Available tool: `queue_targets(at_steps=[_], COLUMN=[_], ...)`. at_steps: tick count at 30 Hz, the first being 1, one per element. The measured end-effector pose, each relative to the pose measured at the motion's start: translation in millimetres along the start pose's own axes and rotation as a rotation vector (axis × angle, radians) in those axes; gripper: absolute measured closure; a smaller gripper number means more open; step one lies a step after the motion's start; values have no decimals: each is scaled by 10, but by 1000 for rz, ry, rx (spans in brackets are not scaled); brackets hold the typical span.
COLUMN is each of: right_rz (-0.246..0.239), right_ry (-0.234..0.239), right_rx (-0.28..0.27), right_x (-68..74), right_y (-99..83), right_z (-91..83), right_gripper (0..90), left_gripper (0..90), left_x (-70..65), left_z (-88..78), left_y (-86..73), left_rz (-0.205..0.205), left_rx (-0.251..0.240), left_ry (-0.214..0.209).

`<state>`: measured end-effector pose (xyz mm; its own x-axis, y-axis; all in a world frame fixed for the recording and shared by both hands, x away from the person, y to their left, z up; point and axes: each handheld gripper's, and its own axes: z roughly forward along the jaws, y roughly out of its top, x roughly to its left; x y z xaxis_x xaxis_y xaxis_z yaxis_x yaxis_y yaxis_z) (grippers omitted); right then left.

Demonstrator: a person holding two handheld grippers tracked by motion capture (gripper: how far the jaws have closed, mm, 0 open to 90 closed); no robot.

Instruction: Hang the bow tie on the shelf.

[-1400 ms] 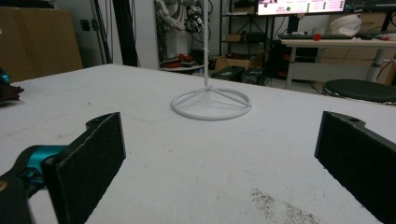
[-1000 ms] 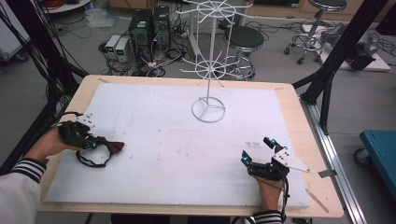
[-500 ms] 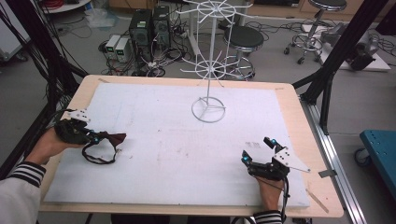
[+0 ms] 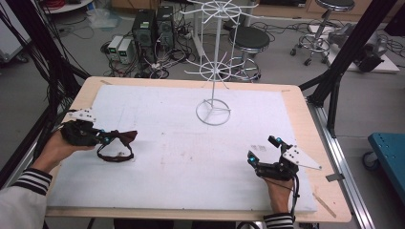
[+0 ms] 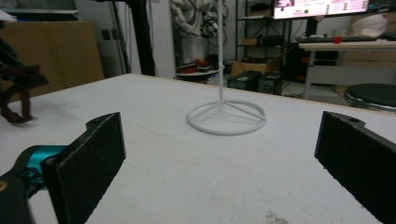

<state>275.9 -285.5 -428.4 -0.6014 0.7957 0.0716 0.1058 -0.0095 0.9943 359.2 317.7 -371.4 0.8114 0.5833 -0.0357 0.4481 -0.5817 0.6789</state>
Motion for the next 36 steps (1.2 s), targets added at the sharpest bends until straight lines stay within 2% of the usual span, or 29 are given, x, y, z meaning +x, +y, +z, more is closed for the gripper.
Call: queue_targets(at_steps=[5, 8, 9, 10, 11, 16, 17, 20, 21, 24, 26, 27, 28, 31, 36], right_rz=[-3, 2, -3, -3, -10, -41, -44, -41, -41, -36, -36, -34, -34, -32, -40], right_ry=[89, 110, 146, 146, 174, 221, 251, 305, 305, 357, 362, 387, 387, 425, 459], right_rx=[1, -3, 4, 4, 25, 51, 72, 102, 102, 116, 119, 123, 123, 152, 173], right_x=[15, 27, 30, 30, 55, 109, 128, 169, 169, 209, 218, 233, 233, 297, 379], right_y=[171, 223, 290, 290, 347, 452, 495, 576, 576, 689, 719, 775, 775, 881, 959], right_z=[66, 87, 129, 129, 164, 237, 277, 349, 349, 436, 456, 500, 500, 595, 700], right_gripper=[11, 12, 11, 11, 12, 12, 12, 12, 12, 12, 12, 11, 11, 11, 12], left_gripper=[791, 791, 791, 791, 791, 791, 791, 791, 791, 790, 790, 790, 790, 790, 790], left_x=[-83, -138, -159, -180, -202, -301, -318, -389, -408, -466, -498, -528, -539, -574, -643], left_z=[39, 57, 63, 67, 72, 77, 75, 87, 95, 123, 135, 140, 142, 156, 197], left_y=[75, 127, 146, 165, 184, 288, 304, 371, 388, 437, 470, 498, 520, 584, 694], left_rz=[6, 3, 7, 14, 15, 23, 26, 29, 30, 41, 50, 48, 53, 45, 42], left_rx=[-23, -40, -47, -51, -55, -85, -91, -111, -118, -116, -113, -121, -127, -145, -176], left_ry=[-6, -11, -22, -27, -26, -51, -54, -61, -62, -62, -68, -64, -67, -64, -69])
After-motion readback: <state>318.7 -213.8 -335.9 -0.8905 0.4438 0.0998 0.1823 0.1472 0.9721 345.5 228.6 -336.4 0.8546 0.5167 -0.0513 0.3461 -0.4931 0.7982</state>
